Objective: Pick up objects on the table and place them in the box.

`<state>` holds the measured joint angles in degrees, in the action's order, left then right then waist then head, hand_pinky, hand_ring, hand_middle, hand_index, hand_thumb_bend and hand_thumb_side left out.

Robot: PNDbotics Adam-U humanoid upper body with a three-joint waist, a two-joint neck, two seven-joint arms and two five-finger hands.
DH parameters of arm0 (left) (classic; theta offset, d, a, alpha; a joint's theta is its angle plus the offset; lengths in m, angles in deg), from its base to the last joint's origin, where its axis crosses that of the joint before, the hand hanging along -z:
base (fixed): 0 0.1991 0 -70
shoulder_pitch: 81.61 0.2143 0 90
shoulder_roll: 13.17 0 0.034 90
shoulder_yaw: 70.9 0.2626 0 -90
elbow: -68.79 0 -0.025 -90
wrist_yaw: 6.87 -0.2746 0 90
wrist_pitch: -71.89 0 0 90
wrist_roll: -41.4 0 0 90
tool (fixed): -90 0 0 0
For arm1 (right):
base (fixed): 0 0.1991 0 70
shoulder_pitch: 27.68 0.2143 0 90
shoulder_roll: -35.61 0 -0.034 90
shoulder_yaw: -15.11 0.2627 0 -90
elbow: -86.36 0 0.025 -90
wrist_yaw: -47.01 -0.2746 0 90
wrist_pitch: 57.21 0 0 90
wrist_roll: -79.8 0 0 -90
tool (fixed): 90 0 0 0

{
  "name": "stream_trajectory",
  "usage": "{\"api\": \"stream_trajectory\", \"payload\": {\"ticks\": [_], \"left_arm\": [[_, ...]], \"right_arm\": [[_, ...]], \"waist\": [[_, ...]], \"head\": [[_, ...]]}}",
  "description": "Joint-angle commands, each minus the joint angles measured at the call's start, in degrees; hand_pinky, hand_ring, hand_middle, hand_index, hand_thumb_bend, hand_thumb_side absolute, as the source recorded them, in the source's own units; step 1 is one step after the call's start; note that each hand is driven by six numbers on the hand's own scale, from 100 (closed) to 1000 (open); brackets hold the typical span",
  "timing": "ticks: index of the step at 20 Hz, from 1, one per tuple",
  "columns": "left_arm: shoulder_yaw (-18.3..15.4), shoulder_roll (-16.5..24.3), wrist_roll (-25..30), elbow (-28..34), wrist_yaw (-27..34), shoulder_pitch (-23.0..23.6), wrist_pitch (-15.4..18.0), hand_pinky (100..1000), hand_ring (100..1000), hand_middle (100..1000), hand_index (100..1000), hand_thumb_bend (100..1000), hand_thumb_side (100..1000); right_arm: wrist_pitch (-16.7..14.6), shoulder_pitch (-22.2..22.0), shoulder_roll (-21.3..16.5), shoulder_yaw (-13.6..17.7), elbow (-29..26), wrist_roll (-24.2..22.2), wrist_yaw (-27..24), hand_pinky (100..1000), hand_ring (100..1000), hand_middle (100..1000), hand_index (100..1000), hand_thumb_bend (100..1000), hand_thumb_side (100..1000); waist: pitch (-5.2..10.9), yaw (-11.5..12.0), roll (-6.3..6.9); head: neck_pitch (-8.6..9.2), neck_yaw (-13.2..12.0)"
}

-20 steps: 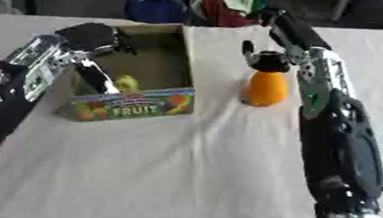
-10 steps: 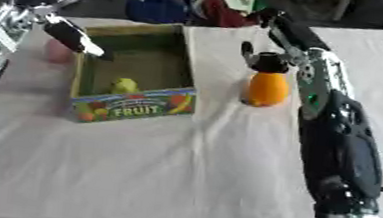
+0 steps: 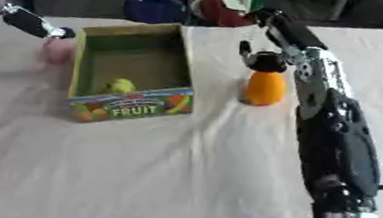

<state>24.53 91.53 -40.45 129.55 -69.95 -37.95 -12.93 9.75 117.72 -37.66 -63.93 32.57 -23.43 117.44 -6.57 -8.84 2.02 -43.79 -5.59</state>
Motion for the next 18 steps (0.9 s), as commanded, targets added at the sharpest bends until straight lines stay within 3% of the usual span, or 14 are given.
{"api": "stream_trajectory", "payload": {"ticks": [1, 10, 13, 18], "left_arm": [[-1.55, 2.31, -1.66, -3.15, -1.35, -1.04, 0.03, 698, 653, 664, 782, 633, 474], [-3.08, 0.9, -4.35, -10.18, -2.43, -0.41, 0.56, 694, 643, 649, 771, 602, 452], [-3.41, 0.8, -5.11, -11.26, -3.16, 0.04, 0.28, 693, 643, 647, 769, 600, 405], [-3.93, 0.64, -7.2, -12.48, -4.33, 0.6, -0.37, 678, 619, 620, 747, 481, 364]], "right_arm": [[-0.04, 1.28, -0.87, 0.28, -1.42, 0.01, -0.46, 755, 800, 812, 876, 100, 248], [-0.07, 1.62, -0.76, 0.32, -1.37, 0.08, -0.75, 755, 799, 812, 876, 100, 252], [-0.14, 1.76, -0.62, 0.31, -1.44, 0.11, -0.89, 755, 799, 811, 876, 100, 253], [-0.3, 1.99, -0.36, 0.24, -1.53, 0.02, -1.02, 755, 799, 811, 876, 100, 256]], "waist": [[0.7, -0.11, -0.06], [0.2, -1.02, -0.28], [-0.01, -1.58, -0.25], [-0.4, -2.35, -0.28]], "head": [[-0.33, 0.15], [-0.33, -0.11], [-0.33, -0.26], [-0.33, -0.92]]}}
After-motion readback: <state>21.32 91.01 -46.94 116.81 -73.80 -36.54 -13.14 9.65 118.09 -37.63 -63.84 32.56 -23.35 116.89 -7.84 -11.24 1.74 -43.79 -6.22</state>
